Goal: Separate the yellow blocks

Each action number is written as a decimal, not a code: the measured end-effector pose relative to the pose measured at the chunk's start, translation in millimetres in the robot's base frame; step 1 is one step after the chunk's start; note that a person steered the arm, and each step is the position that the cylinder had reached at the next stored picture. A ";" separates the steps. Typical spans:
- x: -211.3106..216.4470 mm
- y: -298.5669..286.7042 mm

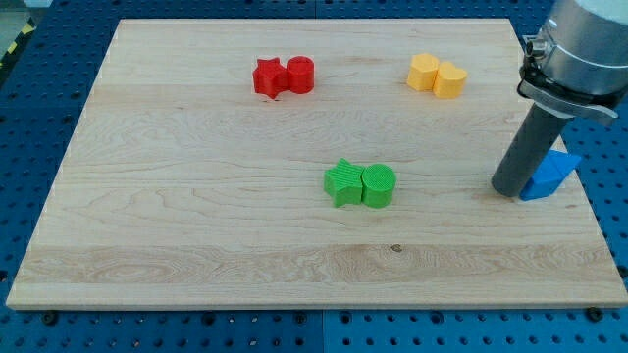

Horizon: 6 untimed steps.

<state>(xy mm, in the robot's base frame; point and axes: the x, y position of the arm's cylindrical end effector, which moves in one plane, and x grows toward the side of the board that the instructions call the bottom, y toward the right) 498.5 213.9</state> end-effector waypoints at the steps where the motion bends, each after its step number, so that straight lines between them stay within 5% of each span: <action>1: -11.9 2.7; 2: -65.8 -4.2; 4: -155.3 72.7; 6: -187.7 0.7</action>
<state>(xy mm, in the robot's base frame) 310.9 214.7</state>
